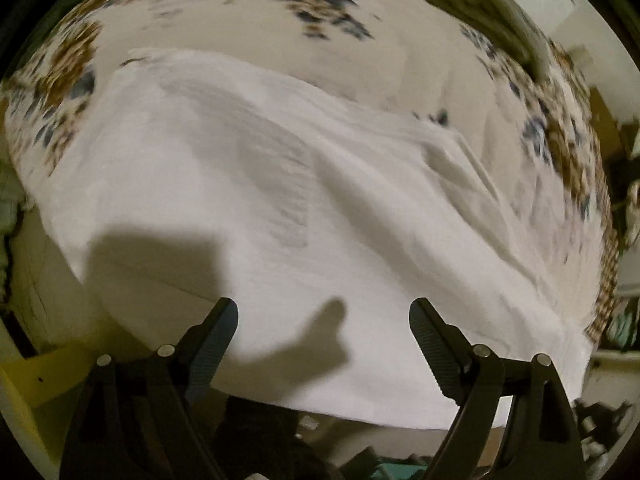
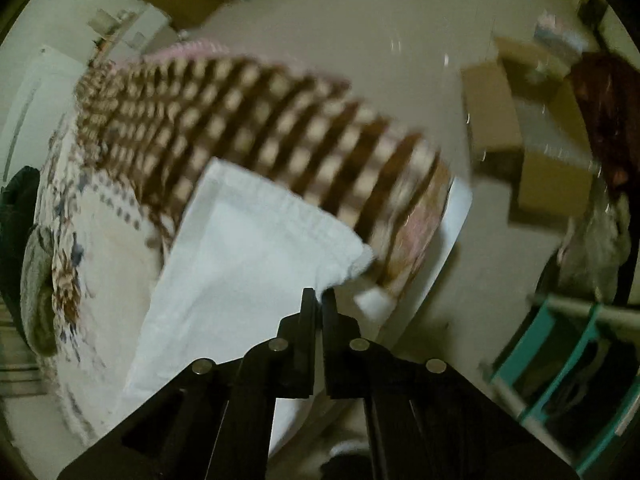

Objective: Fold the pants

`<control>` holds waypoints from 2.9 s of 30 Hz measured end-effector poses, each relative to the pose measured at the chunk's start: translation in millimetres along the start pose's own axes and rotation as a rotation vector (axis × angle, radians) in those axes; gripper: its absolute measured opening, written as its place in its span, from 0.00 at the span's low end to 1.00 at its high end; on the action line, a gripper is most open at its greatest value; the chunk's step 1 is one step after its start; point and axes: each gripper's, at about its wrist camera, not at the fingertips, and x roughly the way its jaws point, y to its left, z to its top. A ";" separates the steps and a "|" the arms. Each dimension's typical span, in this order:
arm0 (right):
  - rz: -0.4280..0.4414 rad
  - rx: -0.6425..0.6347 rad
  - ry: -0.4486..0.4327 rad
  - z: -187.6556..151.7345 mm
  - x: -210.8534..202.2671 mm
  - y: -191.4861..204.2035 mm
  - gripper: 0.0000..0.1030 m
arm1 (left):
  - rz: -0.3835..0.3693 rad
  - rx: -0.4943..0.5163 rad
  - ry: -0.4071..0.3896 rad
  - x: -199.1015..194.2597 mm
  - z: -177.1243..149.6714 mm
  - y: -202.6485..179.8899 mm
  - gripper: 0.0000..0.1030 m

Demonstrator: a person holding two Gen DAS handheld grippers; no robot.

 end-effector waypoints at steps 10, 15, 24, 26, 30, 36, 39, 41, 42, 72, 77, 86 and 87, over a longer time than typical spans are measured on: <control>0.226 0.109 0.208 -24.6 31.1 -38.7 0.61 | 0.065 0.151 0.107 54.6 -22.3 -28.6 0.85; 0.381 0.166 0.149 -39.5 46.4 -44.4 0.56 | 0.113 0.228 0.133 73.7 -25.6 -41.7 1.00; 0.403 0.099 0.051 -35.9 35.9 -20.2 0.41 | 0.162 0.192 0.114 83.1 -32.2 -42.6 1.00; 0.386 0.133 0.066 -30.7 51.1 -19.3 0.40 | 0.168 0.185 0.102 78.7 -31.7 -30.4 1.00; 0.361 0.088 -0.041 -32.5 24.8 -10.0 0.37 | 0.172 0.170 0.103 79.8 -36.0 -25.2 1.00; 0.362 -0.040 -0.055 -64.7 -4.5 6.7 0.37 | 0.180 0.165 0.107 82.8 -27.6 -23.0 1.00; 0.321 -0.034 -0.043 -62.4 10.6 5.0 0.37 | 0.188 0.159 0.107 82.4 -21.0 -30.0 1.00; 0.284 0.010 -0.037 -55.0 21.8 -2.6 0.38 | 0.192 0.156 0.109 83.3 -10.1 -51.4 1.00; 0.295 0.053 -0.028 -50.7 26.6 -10.9 0.38 | 0.192 0.156 0.111 84.5 -8.2 -52.9 1.00; 0.229 -0.145 -0.188 -50.0 2.2 -22.1 0.37 | 0.213 0.143 0.091 83.5 -15.2 -53.9 1.00; 0.276 -0.166 -0.141 -49.0 10.2 -9.4 0.37 | 0.216 0.140 0.095 85.1 -14.5 -52.1 1.00; 0.560 0.123 -0.051 -15.7 59.0 -36.4 0.39 | 0.205 0.141 0.093 83.7 -10.8 -47.0 1.00; 0.548 0.087 -0.039 -14.1 63.7 -29.2 0.39 | 0.203 0.138 0.095 84.1 -10.2 -46.0 1.00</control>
